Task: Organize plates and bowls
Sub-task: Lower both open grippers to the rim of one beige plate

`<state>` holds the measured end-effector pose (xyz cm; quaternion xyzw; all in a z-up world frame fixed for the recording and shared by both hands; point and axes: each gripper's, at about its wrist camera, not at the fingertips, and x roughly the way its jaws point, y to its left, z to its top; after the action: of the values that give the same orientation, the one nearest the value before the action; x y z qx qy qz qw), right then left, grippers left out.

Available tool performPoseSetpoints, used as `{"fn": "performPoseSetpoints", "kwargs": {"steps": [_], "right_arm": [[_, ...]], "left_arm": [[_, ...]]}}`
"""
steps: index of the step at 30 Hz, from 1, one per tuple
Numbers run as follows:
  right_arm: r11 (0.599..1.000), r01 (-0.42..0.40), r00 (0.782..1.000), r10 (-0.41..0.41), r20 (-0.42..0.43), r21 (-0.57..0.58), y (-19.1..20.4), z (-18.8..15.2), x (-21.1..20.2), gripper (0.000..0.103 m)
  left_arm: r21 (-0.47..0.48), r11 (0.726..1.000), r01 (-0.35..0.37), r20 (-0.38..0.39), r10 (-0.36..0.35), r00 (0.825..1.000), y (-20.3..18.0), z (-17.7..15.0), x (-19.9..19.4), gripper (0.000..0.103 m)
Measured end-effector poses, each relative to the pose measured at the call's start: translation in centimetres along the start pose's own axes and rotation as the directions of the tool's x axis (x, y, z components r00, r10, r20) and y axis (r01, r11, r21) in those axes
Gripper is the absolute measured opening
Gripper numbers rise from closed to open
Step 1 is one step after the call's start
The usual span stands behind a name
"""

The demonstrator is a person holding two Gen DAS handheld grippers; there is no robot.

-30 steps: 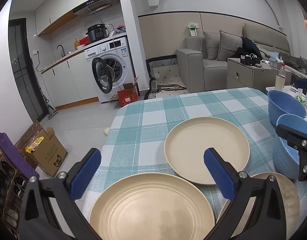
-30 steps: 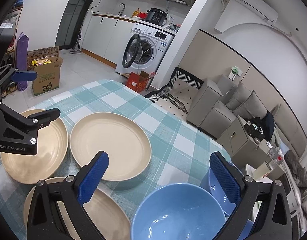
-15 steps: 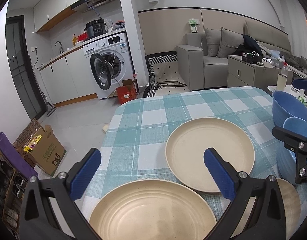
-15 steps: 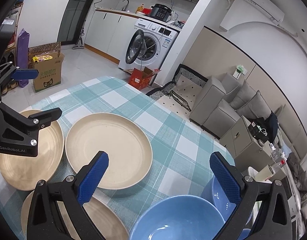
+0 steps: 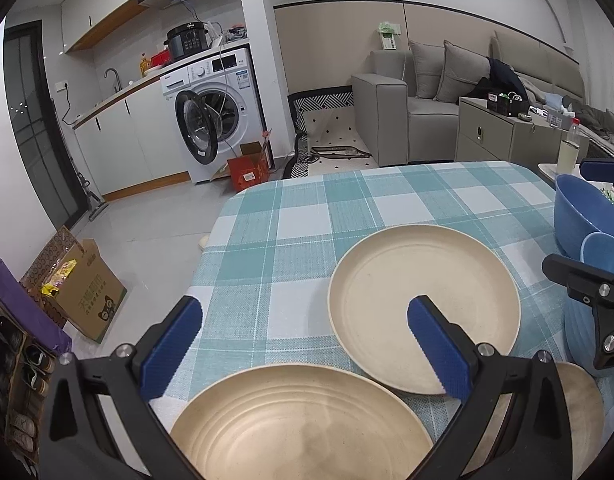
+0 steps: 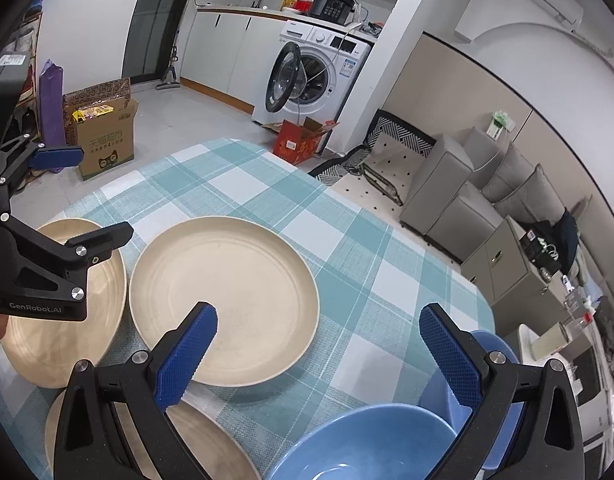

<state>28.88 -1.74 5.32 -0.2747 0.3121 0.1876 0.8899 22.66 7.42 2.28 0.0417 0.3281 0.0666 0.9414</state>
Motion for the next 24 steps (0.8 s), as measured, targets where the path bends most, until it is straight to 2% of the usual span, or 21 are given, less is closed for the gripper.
{"fn": "performPoseSetpoints", "kwargs": {"steps": [9, 14, 24], "right_arm": [[0.996, -0.091, 0.992, 0.090, -0.090, -0.009, 0.4, 0.9, 2.5, 0.103], [0.988, -0.152, 0.974, 0.154, -0.167, 0.025, 0.3, 1.3, 5.0, 0.103], [0.965, -0.233, 0.934, 0.257, -0.249, 0.120, -1.7, 1.9, 7.9, 0.103]], "left_arm": [[0.012, 1.000, 0.014, -0.066, -0.013, 0.998, -0.4, -0.4, 2.5, 0.103], [0.021, 0.999, 0.032, -0.097, -0.030, 0.995, -0.8, -0.5, 3.5, 0.103], [-0.001, 0.998, 0.065, -0.174, -0.065, 0.983, -1.2, -0.5, 5.6, 0.103]]}}
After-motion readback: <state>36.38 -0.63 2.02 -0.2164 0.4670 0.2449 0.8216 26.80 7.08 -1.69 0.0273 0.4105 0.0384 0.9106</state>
